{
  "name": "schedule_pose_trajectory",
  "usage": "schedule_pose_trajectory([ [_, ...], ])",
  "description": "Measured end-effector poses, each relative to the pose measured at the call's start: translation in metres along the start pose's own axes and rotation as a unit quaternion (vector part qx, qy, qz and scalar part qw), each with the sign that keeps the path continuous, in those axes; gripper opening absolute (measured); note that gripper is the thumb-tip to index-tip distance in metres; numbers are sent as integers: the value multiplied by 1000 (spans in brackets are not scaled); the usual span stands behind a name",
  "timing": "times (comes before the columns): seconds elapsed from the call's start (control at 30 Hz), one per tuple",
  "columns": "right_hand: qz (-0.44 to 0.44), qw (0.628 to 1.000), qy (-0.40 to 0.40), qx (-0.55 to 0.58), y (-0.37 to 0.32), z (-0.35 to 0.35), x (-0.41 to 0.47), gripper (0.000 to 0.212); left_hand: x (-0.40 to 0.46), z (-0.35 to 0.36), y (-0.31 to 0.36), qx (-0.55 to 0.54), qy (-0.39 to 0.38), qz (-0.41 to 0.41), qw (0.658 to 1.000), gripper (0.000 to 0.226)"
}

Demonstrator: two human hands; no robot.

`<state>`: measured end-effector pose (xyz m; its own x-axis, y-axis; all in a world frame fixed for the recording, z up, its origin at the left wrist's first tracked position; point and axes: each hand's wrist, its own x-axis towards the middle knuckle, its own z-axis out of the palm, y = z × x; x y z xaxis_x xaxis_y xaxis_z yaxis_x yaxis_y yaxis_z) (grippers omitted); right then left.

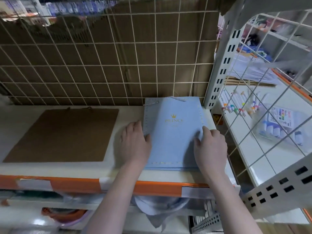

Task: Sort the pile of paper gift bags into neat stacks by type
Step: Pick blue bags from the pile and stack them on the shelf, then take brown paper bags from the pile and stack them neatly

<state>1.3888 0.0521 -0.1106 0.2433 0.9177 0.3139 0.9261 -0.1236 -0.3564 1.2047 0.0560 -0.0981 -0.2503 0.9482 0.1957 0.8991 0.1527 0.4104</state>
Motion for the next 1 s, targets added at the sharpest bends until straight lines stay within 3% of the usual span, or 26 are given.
schedule_pose_trajectory([
  [0.27, -111, 993, -42, -9, -67, 10, -30, 15, -22, -44, -54, 89, -21, -32, 995, 56],
  [0.43, -157, 985, -76, -20, -132, 20, -59, 19, -35, -80, -121, 113, 7, -75, 991, 55],
  [0.67, -186, 976, -115, -20, -277, 41, -127, 25, -49, -151, -269, 104, 34, -134, 985, 56],
  [0.93, -229, 966, -119, 16, -453, 68, -209, 18, -48, -254, -449, 98, 50, -142, 984, 50],
  [1.0, -240, 962, -130, 19, -490, 76, -217, 24, -42, -275, -483, 87, 60, -146, 984, 49],
])
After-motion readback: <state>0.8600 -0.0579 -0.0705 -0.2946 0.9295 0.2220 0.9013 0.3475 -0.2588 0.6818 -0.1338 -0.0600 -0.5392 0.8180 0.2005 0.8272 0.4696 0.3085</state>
